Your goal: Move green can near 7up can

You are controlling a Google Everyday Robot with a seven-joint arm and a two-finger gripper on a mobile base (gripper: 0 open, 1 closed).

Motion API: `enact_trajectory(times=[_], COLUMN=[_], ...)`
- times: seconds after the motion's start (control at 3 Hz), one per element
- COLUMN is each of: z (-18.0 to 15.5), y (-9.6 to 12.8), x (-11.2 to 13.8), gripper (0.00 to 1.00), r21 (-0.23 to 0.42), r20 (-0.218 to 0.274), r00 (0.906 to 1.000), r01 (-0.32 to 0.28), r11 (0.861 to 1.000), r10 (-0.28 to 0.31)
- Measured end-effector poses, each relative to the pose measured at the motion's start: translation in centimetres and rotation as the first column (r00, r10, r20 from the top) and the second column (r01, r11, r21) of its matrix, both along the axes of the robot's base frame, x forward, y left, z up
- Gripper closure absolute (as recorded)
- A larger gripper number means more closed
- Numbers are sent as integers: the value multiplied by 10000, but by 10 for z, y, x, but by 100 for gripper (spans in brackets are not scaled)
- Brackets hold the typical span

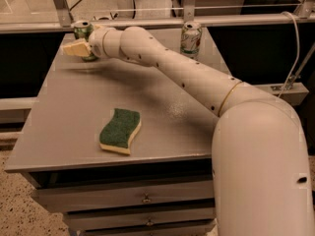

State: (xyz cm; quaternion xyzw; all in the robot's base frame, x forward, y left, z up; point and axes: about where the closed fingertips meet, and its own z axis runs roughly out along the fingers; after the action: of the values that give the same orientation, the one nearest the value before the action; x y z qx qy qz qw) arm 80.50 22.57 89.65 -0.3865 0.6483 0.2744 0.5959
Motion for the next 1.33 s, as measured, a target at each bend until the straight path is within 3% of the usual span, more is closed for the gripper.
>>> enact_trajectory(times=[0.67,1.0,1.33], z=[5,21,26], y=[-16,-48,-106], x=[-6,-26,-52], gripper=[70,94,100], r21=[39,-82,-456], r20=[42,68,-234], r00=[9996,9997,9985], r01=[286,239,485], r11=[9996,9997,9978], r10=[-286,-239,-496])
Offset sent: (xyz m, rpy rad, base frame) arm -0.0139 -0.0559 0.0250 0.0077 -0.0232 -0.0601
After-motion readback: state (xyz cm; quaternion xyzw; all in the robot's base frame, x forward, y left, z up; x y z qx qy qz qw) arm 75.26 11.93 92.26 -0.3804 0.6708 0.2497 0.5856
